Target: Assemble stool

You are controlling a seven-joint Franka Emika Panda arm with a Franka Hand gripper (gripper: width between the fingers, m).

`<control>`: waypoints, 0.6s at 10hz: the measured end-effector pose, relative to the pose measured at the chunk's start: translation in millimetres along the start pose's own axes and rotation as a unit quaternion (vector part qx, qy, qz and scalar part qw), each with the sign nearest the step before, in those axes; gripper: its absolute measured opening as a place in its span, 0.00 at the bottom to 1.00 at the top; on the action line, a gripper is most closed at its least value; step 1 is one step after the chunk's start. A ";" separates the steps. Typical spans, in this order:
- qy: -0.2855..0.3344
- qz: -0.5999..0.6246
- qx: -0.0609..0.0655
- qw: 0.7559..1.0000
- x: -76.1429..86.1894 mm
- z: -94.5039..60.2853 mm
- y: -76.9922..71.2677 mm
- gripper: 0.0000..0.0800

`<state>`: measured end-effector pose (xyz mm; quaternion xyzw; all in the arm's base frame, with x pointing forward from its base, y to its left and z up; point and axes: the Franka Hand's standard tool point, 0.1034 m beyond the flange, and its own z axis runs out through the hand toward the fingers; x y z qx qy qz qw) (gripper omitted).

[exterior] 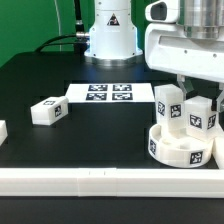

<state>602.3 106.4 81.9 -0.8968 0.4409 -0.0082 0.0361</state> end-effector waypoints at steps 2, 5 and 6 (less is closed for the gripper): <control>-0.011 0.086 0.006 0.996 0.4 0.2 0.3 0.43; -0.020 0.201 0.010 0.979 -1.0 0.1 -0.9 0.43; -0.023 0.232 0.011 0.972 -1.4 0.0 -1.4 0.43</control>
Offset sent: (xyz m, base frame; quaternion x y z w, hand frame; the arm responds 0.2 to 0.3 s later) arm -0.0026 0.0057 -0.0031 0.0066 -0.0156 0.2474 0.9688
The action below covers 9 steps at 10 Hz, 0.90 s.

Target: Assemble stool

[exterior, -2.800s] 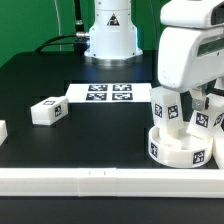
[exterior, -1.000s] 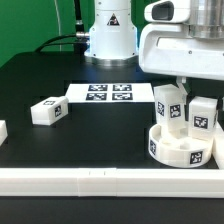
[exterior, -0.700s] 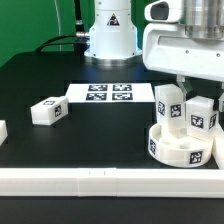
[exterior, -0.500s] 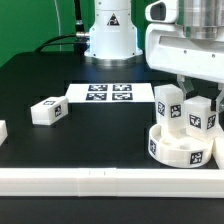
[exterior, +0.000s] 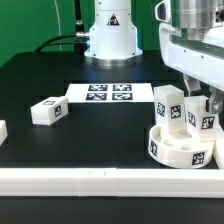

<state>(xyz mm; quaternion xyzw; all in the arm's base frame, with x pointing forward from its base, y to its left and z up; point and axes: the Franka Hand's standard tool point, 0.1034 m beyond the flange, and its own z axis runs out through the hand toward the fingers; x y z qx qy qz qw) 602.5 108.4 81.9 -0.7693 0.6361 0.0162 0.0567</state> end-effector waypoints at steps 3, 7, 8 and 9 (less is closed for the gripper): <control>-0.012 0.129 0.005 0.992 -2.7 -0.5 -2.0 0.43; -0.020 0.227 0.006 0.974 -4.3 -0.8 -3.0 0.44; -0.022 0.230 0.006 0.973 -6.0 -0.2 -2.8 0.44; -0.022 0.221 0.006 0.975 -6.2 -0.1 -2.8 0.67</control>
Offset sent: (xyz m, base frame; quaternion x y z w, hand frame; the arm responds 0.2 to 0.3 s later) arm 0.0009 0.0076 -0.0014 0.0099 -0.0166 0.1898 0.9816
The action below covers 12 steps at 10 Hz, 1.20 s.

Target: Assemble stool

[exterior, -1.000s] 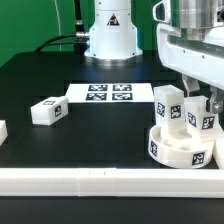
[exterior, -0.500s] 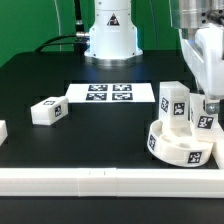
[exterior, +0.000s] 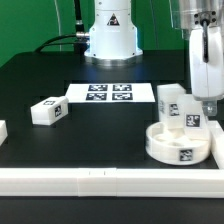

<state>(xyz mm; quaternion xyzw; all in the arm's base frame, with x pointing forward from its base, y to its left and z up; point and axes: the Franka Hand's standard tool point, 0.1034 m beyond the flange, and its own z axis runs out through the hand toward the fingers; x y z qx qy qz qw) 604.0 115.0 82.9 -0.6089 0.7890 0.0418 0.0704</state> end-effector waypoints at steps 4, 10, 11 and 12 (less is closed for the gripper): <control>-0.003 -0.054 0.007 0.999 -1.3 -11.5 -4.5 0.81; -0.002 -0.209 0.000 0.978 -1.0 -17.8 -8.5 0.81; 0.002 -0.281 -0.011 0.960 -1.5 -18.0 -6.0 0.81; 0.004 -0.340 -0.013 0.940 -2.8 -19.1 -6.4 0.81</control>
Offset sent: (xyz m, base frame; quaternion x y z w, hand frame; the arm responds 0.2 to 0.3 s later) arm -0.0026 -0.0045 0.0173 -0.0010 -0.0150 -0.0246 0.9996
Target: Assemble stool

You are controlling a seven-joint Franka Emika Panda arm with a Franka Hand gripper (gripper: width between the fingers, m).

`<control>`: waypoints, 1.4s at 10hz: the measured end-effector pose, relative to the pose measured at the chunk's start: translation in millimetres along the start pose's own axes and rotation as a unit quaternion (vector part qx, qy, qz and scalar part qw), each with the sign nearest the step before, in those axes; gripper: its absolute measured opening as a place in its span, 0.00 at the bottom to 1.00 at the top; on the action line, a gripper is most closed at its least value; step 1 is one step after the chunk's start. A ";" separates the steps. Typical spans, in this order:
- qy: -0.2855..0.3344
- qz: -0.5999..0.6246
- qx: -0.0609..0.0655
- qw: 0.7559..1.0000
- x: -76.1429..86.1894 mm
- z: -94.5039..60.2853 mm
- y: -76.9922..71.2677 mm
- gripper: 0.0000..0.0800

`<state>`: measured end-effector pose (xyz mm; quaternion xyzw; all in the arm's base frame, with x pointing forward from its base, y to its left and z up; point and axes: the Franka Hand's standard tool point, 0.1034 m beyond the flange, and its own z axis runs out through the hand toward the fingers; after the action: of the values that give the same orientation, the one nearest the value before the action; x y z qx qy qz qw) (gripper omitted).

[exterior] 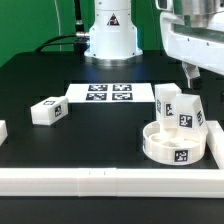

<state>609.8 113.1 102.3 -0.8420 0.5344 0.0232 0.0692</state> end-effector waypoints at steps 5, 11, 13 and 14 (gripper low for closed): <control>0.001 -0.251 0.001 0.968 0.7 -0.2 -0.3 0.81; 0.031 -0.554 -0.017 0.832 -0.5 -0.3 -0.8 0.81; 0.030 -0.646 -0.023 0.763 3.4 5.0 6.4 0.81; 0.029 -0.670 -0.025 0.741 4.4 5.7 7.8 0.81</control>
Offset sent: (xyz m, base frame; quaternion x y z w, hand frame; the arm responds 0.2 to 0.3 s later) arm 0.0019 0.0010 0.0054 -0.0052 -0.0052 -0.2683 0.9633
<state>604.9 106.7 95.4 -0.9847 -0.1669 -0.0404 0.0306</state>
